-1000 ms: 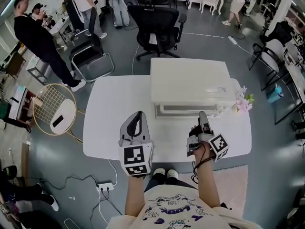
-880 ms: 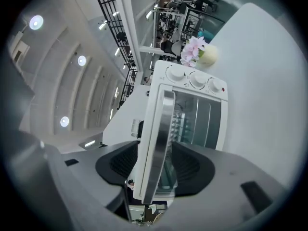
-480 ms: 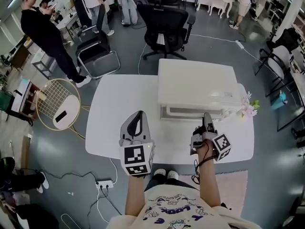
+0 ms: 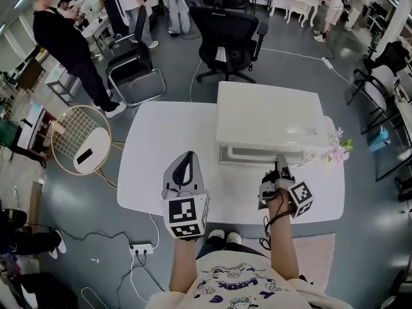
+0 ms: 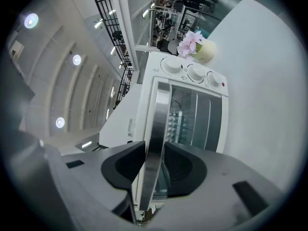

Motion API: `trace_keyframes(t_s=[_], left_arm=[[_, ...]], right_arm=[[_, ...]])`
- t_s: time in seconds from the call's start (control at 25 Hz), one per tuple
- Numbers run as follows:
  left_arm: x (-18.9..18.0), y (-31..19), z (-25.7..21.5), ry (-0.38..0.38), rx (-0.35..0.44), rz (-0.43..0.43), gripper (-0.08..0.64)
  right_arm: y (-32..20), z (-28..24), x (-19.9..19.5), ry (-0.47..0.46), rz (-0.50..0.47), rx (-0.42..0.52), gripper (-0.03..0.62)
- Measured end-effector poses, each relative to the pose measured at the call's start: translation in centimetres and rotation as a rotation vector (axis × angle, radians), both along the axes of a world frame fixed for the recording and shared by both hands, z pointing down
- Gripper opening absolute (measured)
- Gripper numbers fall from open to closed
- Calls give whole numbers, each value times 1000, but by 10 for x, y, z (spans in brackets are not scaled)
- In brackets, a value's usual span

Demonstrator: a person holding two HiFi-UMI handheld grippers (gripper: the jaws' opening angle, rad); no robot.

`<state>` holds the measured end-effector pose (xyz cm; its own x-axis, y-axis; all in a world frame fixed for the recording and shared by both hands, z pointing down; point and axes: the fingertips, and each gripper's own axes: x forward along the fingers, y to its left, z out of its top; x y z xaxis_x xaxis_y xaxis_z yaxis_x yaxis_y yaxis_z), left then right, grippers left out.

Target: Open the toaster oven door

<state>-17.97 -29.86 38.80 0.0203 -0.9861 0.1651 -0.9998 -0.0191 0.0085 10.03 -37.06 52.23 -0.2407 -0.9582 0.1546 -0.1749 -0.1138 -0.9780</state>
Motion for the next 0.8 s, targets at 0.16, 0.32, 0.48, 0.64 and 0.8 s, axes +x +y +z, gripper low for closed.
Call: trace_keyframes(t_s=[0.16,0.32,0.48,0.64,0.8], left_arm=[[4,0,3,-2,0,1,5],[3,4,0,-6,3,2,5],[2,10,-4,-7,6,1,5],[4,14,-1,-7,4,3,5],[7,17,-2,-8,3,12,5]], right_arm=[[-1,3,3,13,4,-5,120],[1,1,1,22,4,-9,118],[7,0,-1,22,0,-14,117],[13,3,2,29,-6,-15,115],[20,4,2,39,-15,-23,114]])
